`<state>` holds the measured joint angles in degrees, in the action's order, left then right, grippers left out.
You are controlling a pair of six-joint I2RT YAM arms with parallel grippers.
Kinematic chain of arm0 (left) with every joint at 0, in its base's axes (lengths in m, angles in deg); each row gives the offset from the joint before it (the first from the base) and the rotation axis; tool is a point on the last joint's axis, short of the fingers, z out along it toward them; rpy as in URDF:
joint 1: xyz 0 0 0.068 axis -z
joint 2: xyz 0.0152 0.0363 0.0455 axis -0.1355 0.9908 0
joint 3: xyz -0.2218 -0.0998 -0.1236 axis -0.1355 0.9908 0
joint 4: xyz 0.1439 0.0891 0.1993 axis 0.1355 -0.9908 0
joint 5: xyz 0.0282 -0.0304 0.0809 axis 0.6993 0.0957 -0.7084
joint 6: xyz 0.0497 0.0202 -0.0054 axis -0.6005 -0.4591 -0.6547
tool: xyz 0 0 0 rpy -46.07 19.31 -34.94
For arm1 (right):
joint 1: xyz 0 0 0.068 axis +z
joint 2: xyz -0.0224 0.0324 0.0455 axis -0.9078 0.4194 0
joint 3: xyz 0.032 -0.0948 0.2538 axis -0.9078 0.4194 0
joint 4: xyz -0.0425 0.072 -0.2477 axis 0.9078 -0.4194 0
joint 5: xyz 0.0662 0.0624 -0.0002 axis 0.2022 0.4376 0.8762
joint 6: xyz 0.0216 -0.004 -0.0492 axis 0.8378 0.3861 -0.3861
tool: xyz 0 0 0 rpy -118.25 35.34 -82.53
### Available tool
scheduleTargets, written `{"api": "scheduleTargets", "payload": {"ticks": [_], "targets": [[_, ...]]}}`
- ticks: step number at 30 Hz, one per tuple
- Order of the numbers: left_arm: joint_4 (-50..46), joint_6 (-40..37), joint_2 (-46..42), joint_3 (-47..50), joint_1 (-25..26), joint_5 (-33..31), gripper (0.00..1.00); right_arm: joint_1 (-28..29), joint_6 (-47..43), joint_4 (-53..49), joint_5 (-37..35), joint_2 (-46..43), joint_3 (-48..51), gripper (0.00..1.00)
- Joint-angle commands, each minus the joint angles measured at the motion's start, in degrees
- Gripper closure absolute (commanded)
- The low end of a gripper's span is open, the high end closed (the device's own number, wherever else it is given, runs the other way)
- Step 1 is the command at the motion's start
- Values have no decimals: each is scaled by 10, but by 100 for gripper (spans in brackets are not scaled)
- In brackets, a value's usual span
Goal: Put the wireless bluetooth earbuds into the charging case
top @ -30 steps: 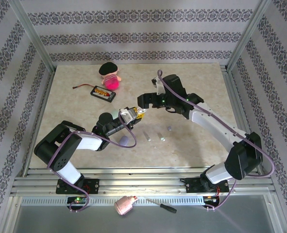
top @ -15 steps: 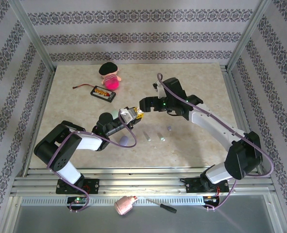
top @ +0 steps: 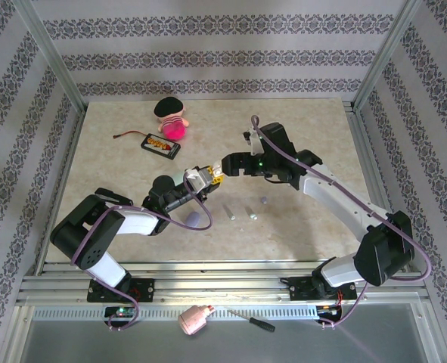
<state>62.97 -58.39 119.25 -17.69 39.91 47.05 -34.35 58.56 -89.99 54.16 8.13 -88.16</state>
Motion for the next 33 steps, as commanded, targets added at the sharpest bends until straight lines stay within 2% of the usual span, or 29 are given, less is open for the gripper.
{"api": "scheduleTargets", "payload": {"ticks": [1,9,18,24,27,29,31,33], "targets": [[28,-13,-10,10,-6,18,100,-7,11,17,9,24,-37,6],[32,-2,-16,17,-6,8,100,-8,3,6,28,69,-60,6],[21,14,-19,8,-6,-8,100,-8,-48,-41,45,22,-10,5],[10,11,-19,3,-6,11,100,-8,-105,-78,38,-9,-13,5],[-8,-1,-28,8,-6,41,100,-3,-175,-60,59,-51,-5,6],[-40,-10,-44,9,-6,64,100,11,-259,-68,62,-83,1,6],[-87,-20,-60,5,-5,94,100,32,-379,-90,57,-109,12,7],[-140,-30,-73,-5,-6,121,100,55,-516,-91,55,-139,44,13]]}}
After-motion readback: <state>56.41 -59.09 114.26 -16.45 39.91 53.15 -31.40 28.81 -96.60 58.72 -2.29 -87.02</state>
